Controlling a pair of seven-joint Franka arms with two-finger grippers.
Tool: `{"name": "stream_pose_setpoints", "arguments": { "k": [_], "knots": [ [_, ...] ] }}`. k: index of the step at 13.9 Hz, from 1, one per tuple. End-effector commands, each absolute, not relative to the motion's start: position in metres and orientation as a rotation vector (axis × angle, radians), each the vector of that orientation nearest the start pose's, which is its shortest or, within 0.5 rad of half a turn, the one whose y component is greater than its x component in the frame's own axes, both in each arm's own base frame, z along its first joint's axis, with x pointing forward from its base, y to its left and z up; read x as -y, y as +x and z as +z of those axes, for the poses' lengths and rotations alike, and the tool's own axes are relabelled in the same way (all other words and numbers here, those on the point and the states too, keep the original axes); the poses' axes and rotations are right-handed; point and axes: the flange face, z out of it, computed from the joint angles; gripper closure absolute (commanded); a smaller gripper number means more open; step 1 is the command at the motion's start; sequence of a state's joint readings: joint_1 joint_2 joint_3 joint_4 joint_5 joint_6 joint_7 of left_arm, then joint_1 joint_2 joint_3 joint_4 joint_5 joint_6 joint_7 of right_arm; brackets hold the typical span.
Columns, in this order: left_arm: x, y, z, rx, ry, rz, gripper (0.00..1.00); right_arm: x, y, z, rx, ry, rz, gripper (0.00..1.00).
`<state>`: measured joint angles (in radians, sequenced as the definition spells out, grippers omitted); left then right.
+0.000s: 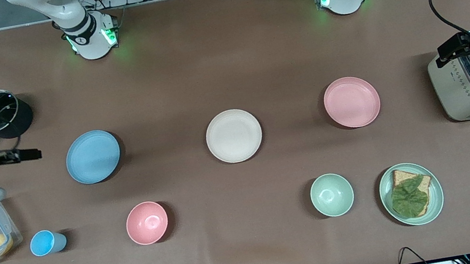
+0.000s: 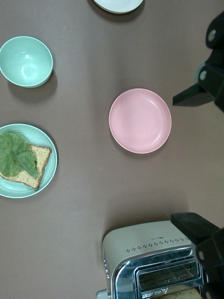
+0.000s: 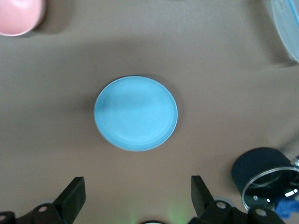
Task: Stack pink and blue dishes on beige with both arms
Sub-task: 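Reach the right gripper down to the rim of the blue plate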
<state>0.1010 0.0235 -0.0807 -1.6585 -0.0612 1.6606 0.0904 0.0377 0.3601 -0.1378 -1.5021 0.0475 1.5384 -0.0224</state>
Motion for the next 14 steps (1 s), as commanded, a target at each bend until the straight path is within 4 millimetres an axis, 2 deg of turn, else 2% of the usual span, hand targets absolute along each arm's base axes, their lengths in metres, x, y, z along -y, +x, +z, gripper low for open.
{"name": "stream_pose_setpoints", "arguments": {
  "k": [1,2,6,7,8,9,12,14],
  "knots": [
    [-0.007,0.567,0.583,-0.105,-3.183,0.043,0.00,0.075,0.622,0.373,-0.051,-3.058,0.447,0.00],
    [-0.007,0.567,0.583,-0.105,-3.183,0.043,0.00,0.086,0.616,0.349,-0.012,-3.050,0.418,0.00],
    [-0.007,0.568,0.578,-0.105,-3.184,0.057,0.00,0.139,0.598,0.283,0.162,-2.983,0.325,0.00],
    [-0.009,0.570,0.573,-0.100,-3.185,0.079,0.00,0.153,0.593,0.262,0.203,-2.941,0.342,0.00],
    [-0.011,0.573,0.564,-0.094,-3.187,0.103,0.00,0.160,0.589,0.241,0.225,-2.889,0.344,0.00],
    [-0.021,0.576,0.555,-0.065,-3.188,0.129,0.00,0.163,0.586,0.226,0.254,-2.853,0.344,0.00],
    [-0.022,0.588,0.498,-0.060,-3.190,0.309,0.00,0.161,0.581,0.200,0.271,-2.820,0.387,0.00],
    [-0.026,0.600,0.453,-0.053,-3.188,0.422,0.00,0.149,0.584,0.183,0.281,-2.817,0.388,0.00]
  ]
}}
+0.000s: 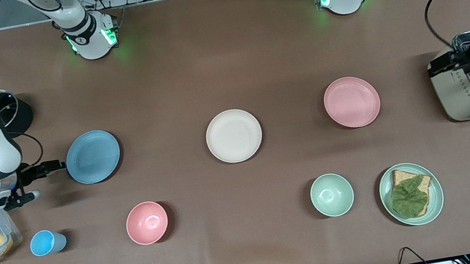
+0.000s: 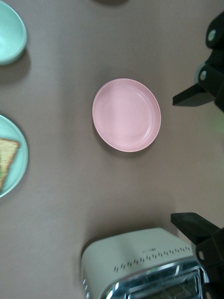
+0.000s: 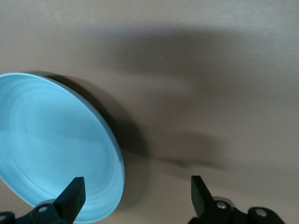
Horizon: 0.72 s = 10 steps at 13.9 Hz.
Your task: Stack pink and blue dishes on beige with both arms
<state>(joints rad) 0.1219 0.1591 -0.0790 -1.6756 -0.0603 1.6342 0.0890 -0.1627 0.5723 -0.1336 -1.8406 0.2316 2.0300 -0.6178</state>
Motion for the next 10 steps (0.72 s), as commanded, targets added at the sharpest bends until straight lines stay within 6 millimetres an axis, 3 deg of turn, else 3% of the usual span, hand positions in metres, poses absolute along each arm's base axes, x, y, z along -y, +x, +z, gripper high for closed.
{"name": "stream_pose_setpoints", "arguments": {
  "k": [1,3,4,6,7,10],
  "knots": [
    [-0.024,0.605,0.432,-0.052,-3.191,0.464,0.00,0.141,0.585,0.176,0.288,-2.799,0.394,0.00],
    [-0.020,0.615,0.387,-0.056,-3.191,0.519,0.00,0.139,0.582,0.169,0.298,-2.788,0.412,0.00],
    [-0.017,0.617,0.370,-0.063,-3.191,0.537,0.00,0.139,0.582,0.169,0.340,-2.776,0.411,0.19],
    [-0.010,0.618,0.322,-0.076,-3.188,0.557,0.00,0.138,0.580,0.166,0.389,-2.759,0.416,0.83],
    [-0.007,0.615,0.301,-0.084,-3.188,0.547,0.00,0.135,0.581,0.167,0.399,-2.748,0.429,1.00],
    [-0.007,0.596,0.258,-0.086,-3.191,0.524,0.00,0.129,0.586,0.175,0.421,-2.733,0.447,1.00]
  ]
}}
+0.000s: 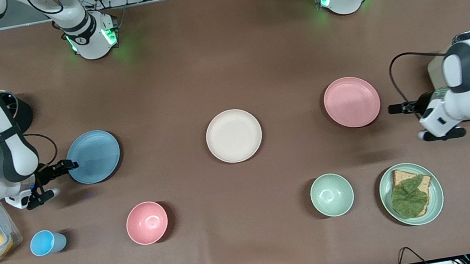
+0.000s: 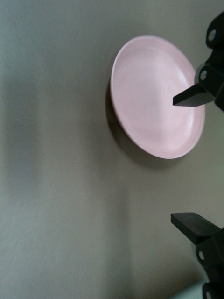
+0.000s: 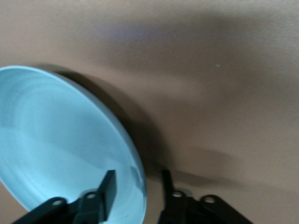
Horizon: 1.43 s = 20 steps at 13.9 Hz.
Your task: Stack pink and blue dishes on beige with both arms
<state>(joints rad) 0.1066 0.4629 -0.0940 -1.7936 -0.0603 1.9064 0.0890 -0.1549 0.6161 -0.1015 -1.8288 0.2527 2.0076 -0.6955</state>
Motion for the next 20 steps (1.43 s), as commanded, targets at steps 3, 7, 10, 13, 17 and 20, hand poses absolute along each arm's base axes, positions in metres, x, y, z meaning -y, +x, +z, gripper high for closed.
{"name": "stream_pose_setpoints", "arguments": {
  "k": [3,7,10,13,17,20],
  "knots": [
    [-0.002,0.584,0.223,-0.125,-3.198,0.572,0.00,0.121,0.594,0.186,0.408,-2.727,0.467,1.00],
    [0.002,0.570,0.178,-0.219,-3.203,0.690,0.15,0.099,0.615,0.228,0.295,-2.713,0.594,1.00],
    [0.001,0.565,0.170,-0.280,-3.206,0.717,0.40,0.086,0.623,0.246,0.235,-2.720,0.644,1.00],
    [0.001,0.563,0.167,-0.313,-3.205,0.743,1.00,0.088,0.626,0.249,0.234,-2.725,0.638,1.00],
    [0.001,0.566,0.177,-0.320,-3.203,0.748,1.00,0.088,0.626,0.249,0.234,-2.725,0.638,1.00],
    [0.003,0.579,0.197,-0.330,-3.207,0.723,1.00,0.087,0.626,0.249,0.236,-2.724,0.638,1.00]
  ]
}}
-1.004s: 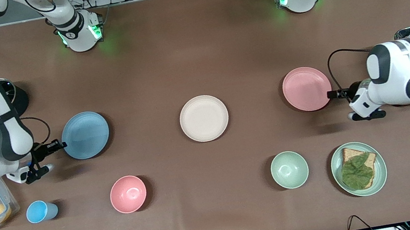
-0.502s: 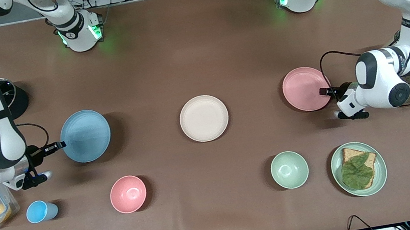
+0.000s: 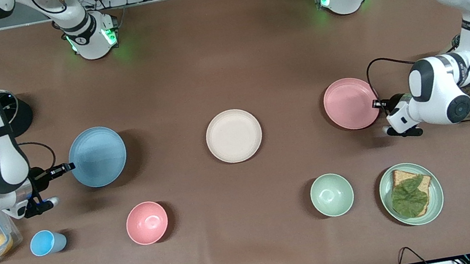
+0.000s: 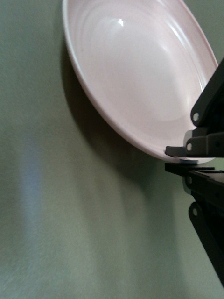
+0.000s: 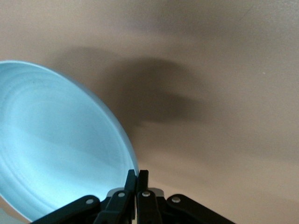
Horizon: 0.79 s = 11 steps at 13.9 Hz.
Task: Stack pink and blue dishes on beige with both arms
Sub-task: 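Reach and grasp the pink plate rim with the left gripper, then carry the pink plate onto the beige plate with the left gripper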
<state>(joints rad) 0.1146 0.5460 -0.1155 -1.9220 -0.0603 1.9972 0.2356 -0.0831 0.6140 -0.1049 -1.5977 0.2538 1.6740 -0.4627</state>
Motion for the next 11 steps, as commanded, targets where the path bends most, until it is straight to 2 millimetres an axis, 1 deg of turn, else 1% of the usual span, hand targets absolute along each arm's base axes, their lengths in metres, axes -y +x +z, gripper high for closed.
{"name": "stream_pose_setpoints", "arguments": {
  "k": [1,4,5,6,7,8,9,10,11],
  "knots": [
    [0.010,0.586,0.213,-0.341,-3.216,0.739,1.00,0.088,0.626,0.249,0.234,-2.725,0.638,1.00],
    [0.039,0.608,0.263,-0.360,-3.304,0.824,1.00,0.087,0.626,0.248,0.236,-2.724,0.640,1.00],
    [0.049,0.616,0.279,-0.367,-3.341,0.804,1.00,0.087,0.626,0.248,0.236,-2.725,0.638,1.00],
    [0.062,0.624,0.291,-0.380,-3.387,0.772,1.00,0.088,0.626,0.249,0.234,-2.725,0.638,1.00],
    [0.075,0.629,0.298,-0.378,-3.434,0.755,1.00,0.088,0.625,0.248,0.234,-2.724,0.640,1.00],
    [0.103,0.629,0.295,-0.403,-3.473,0.776,1.00,0.087,0.626,0.249,0.236,-2.724,0.638,1.00],
    [0.140,0.629,0.294,-0.433,-3.480,0.785,1.00,0.087,0.626,0.249,0.236,-2.724,0.638,1.00],
    [0.173,0.633,0.299,-0.432,-3.471,0.740,1.00,0.087,0.626,0.249,0.236,-2.724,0.638,1.00],
    [0.208,0.632,0.298,-0.391,-3.460,0.730,1.00,0.087,0.626,0.249,0.236,-2.724,0.638,1.00]
  ]
}}
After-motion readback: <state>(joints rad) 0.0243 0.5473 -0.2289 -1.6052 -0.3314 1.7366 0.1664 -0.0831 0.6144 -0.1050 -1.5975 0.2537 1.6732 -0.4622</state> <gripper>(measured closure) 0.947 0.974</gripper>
